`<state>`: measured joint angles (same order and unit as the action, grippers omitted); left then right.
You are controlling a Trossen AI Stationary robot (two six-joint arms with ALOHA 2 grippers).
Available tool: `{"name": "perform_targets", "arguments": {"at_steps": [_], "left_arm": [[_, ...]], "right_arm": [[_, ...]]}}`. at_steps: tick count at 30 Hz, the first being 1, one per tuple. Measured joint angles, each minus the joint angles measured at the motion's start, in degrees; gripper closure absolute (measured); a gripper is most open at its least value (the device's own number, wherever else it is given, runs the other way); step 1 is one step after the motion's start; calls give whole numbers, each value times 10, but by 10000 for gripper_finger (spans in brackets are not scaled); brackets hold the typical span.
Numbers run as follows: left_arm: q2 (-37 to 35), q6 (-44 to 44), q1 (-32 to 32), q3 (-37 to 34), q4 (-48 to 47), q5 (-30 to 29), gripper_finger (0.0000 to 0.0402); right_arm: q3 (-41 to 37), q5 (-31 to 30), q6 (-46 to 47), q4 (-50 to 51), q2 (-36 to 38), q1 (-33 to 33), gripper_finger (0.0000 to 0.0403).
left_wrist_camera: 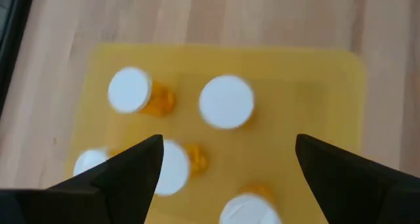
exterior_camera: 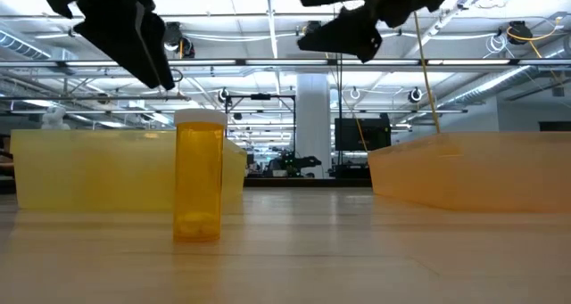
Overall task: Pick and place medicine bottles into bin by pill shape (circle, oval)
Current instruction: Put the small orange pill bottle into the orange bin
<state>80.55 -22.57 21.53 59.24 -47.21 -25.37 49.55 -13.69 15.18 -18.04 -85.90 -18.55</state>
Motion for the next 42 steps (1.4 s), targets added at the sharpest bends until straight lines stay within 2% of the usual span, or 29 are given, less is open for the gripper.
{"name": "perform_targets", "arguments": {"at_steps": [7,16,29,36,42], "left_arm": [[0,-16,48,0,7,-35,51],[0,-52,87,0,7,-67,51],[0,-61,76,0,7,-75,51],[0,-58,76,0,8,-77,51],[0,-45,76,0,8,-77,51]], "right_arm": [[109,2,-4,27,-104,-36,90],[266,26,-33,137,-216,-66,90],[279,81,-11,115,-277,-61,138],[279,80,-10,114,-285,-59,142],[279,94,-12,80,-321,-57,142]]}}
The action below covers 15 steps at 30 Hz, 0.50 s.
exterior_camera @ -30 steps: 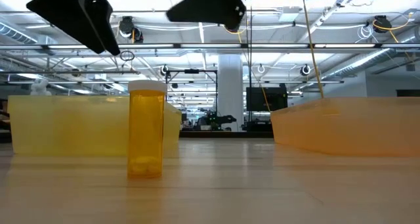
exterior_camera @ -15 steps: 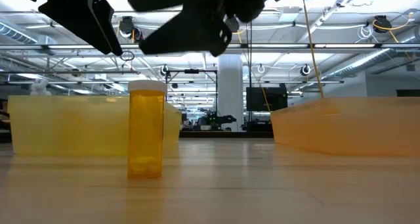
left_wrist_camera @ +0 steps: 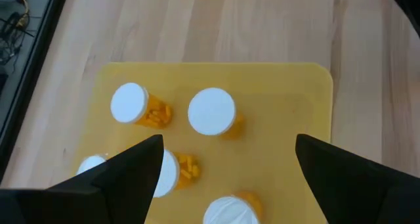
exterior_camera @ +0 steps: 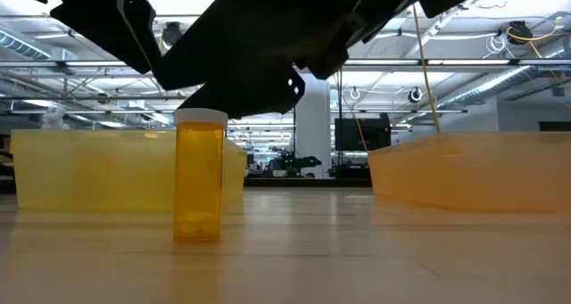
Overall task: Pick and place medicine bottles into bin by pill shape (circle, oval)
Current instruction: Put the small orange pill bottle into the orange bin
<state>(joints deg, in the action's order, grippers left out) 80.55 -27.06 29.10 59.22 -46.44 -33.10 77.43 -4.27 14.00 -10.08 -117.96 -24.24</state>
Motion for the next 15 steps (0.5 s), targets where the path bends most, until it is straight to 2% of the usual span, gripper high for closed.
{"name": "perform_targets", "arguments": {"at_steps": [8,15], "left_arm": [[0,15,-3,0,0,-1,51],[0,27,-16,0,1,-2,51]], "right_arm": [[0,15,-6,4,-2,3,143],[-1,16,-5,31,-13,3,161]]}}
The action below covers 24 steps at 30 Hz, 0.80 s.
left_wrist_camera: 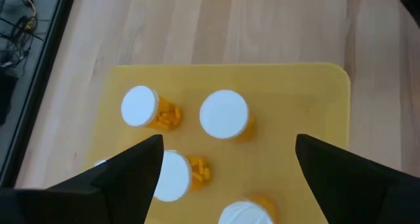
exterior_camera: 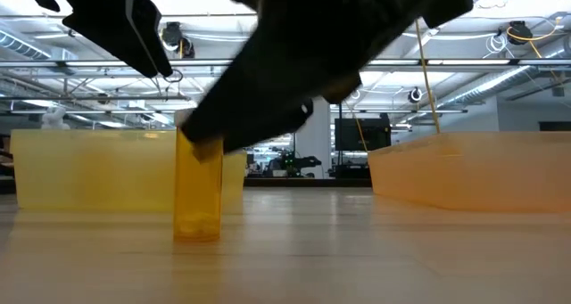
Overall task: Pick and place medicine bottles into bin by pill shape (circle, oval)
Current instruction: Put the small orange pill bottle into the orange bin
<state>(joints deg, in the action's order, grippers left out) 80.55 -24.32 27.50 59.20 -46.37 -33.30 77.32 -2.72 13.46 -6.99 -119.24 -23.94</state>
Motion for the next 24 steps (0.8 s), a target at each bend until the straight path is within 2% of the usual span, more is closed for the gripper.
{"name": "perform_targets", "arguments": {"at_steps": [24], "left_arm": [[0,6,-5,0,0,-2,51]], "right_arm": [[1,-1,-11,-16,-3,1,272]]}}
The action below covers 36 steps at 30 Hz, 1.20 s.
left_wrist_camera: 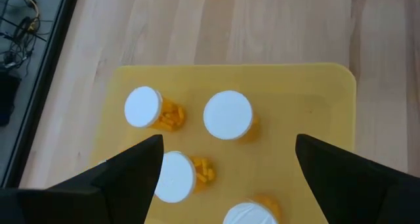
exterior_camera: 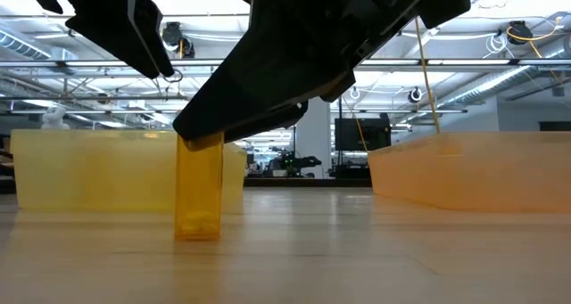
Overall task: Pick and place medicine bottles into bin by pill shape (circle, oval)
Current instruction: Put the small orange pill bottle into the orange bin
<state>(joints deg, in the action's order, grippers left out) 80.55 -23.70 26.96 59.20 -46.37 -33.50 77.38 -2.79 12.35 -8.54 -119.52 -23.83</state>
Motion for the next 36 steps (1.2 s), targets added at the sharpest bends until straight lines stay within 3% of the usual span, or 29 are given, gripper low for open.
{"name": "perform_targets", "arguments": {"at_steps": [16,27,36], "left_arm": [[0,-2,0,0,2,0,51],[0,7,0,0,19,0,51],[0,21,0,0,34,0,51]], "right_arm": [[0,0,-12,33,36,2,281],[0,-8,-5,185,135,5,281],[0,-86,4,324,227,5,281]]}}
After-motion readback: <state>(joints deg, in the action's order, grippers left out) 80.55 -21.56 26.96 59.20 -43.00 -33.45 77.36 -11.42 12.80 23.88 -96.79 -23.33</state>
